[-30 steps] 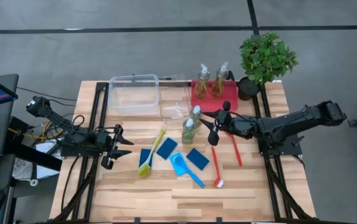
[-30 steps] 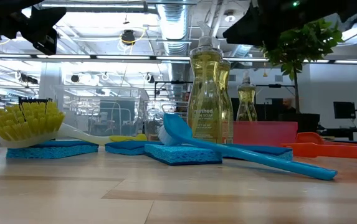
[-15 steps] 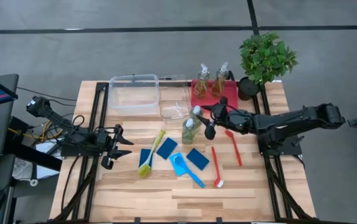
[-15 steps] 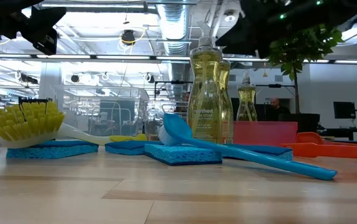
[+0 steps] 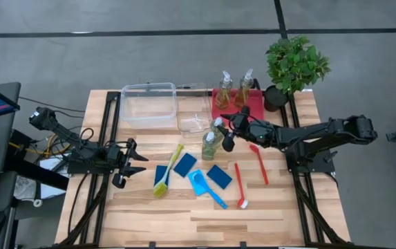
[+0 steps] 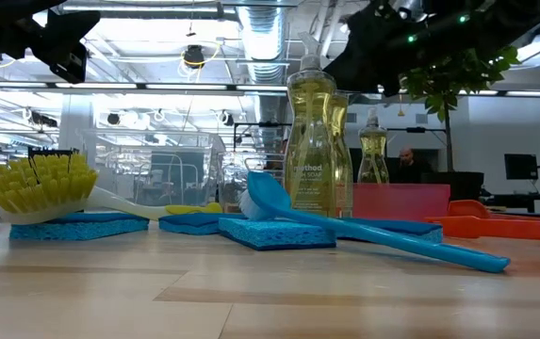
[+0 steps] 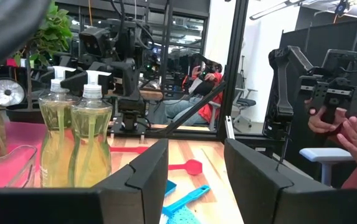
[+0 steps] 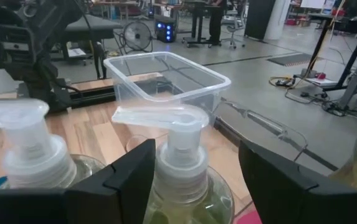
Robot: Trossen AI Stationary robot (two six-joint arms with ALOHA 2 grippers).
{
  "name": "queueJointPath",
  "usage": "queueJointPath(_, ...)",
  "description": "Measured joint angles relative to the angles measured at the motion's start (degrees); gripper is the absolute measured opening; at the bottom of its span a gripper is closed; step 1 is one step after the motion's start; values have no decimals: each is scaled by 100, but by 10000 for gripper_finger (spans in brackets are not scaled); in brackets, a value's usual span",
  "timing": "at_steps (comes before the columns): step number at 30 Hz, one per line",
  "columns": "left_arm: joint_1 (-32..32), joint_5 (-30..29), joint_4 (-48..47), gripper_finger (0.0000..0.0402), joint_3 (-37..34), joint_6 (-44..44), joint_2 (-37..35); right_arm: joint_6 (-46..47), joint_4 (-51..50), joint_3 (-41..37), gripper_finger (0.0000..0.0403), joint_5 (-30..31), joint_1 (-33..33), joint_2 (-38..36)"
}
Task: Pick & Place Kitchen Sink Supplies
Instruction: Put the soap dispenser into the red bin
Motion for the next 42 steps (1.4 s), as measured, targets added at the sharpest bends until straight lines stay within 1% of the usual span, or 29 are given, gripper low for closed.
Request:
queueJointPath(9, 0, 0, 0, 158, 0, 0, -2, -136, 265, 0, 215, 0, -14, 72)
queueJointPath(18, 0, 0, 0, 158, 0, 0, -1, -151, 331, 0, 194, -1, -14, 72)
queueJointPath(23, 1, 0, 0, 158, 0, 0, 0, -151, 413, 0, 169, -1, -12, 72)
queueJointPath(30, 0, 0, 0, 158, 0, 0, -1, -156, 501, 0, 116, 2, -12, 72)
queueJointPath(34, 1, -1, 0, 158, 0, 2, -2, -171, 533, 0, 92, 10, -14, 72)
queueJointPath(38, 1, -1, 0, 158, 0, 0, 0, -156, 535, 0, 80, 7, 19, 72)
queueJointPath(42, 1, -1, 0, 158, 0, 0, -2, -158, 542, 0, 77, 19, 97, 59)
